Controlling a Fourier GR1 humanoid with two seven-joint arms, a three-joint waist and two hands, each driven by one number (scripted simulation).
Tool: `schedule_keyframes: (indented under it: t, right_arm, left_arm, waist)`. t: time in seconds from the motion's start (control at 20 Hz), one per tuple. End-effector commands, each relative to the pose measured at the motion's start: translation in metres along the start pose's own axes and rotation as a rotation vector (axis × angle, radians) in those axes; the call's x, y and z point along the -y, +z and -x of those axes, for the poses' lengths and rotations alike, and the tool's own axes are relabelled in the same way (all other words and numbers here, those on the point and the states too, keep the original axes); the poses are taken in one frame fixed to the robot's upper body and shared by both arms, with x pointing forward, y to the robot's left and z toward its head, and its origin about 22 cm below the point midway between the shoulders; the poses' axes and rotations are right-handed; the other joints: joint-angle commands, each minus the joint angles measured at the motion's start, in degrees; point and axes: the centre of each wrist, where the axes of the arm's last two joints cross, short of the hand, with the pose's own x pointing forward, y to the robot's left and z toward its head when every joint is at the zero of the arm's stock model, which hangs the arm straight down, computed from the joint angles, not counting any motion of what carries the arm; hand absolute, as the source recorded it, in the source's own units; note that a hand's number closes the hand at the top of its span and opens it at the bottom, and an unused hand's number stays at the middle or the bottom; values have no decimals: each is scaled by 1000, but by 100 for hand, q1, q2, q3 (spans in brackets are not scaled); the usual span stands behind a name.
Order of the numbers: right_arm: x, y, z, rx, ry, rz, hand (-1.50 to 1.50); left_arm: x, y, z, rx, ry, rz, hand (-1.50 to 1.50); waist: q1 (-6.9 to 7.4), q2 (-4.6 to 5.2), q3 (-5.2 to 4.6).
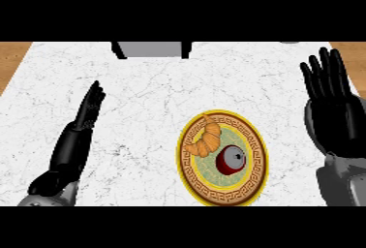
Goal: Pick the can from the plate and place it in the pan
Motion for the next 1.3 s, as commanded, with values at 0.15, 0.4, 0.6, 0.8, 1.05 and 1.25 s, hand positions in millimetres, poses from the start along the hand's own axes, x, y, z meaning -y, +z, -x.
schedule_keyframes:
  t: [0.15, 0.4, 0.6, 0.8, 1.05, 1.25]
  right_arm:
    - [3, -9, 2, -18, -69, -275, 150]
    - [35, 56, 21, -185, 210, -71, -150]
    - [71, 91, 14, -161, 248, -254, -150]
    - [78, 95, 1, -138, 431, -292, -150]
    - [70, 58, -24, -198, 551, -406, -150]
    - [29, 37, -30, -277, 671, -515, -150]
  left_arm:
    - [20, -4, 21, -97, 111, 18, 0]
    - [15, 20, 41, -213, 198, 20, 0]
    - [28, 14, 44, -188, 213, 29, 0]
    - [35, 27, 31, -188, 205, 29, 0]
    - [26, 25, 33, -179, 216, 37, 0]
    - [34, 17, 42, -186, 223, 37, 0]
  waist:
    - [106, -104, 42]
    - [-30, -138, 36]
    - [25, -134, 42]
    - [82, -148, 42]
    - [132, -139, 39]
    - [157, -128, 31]
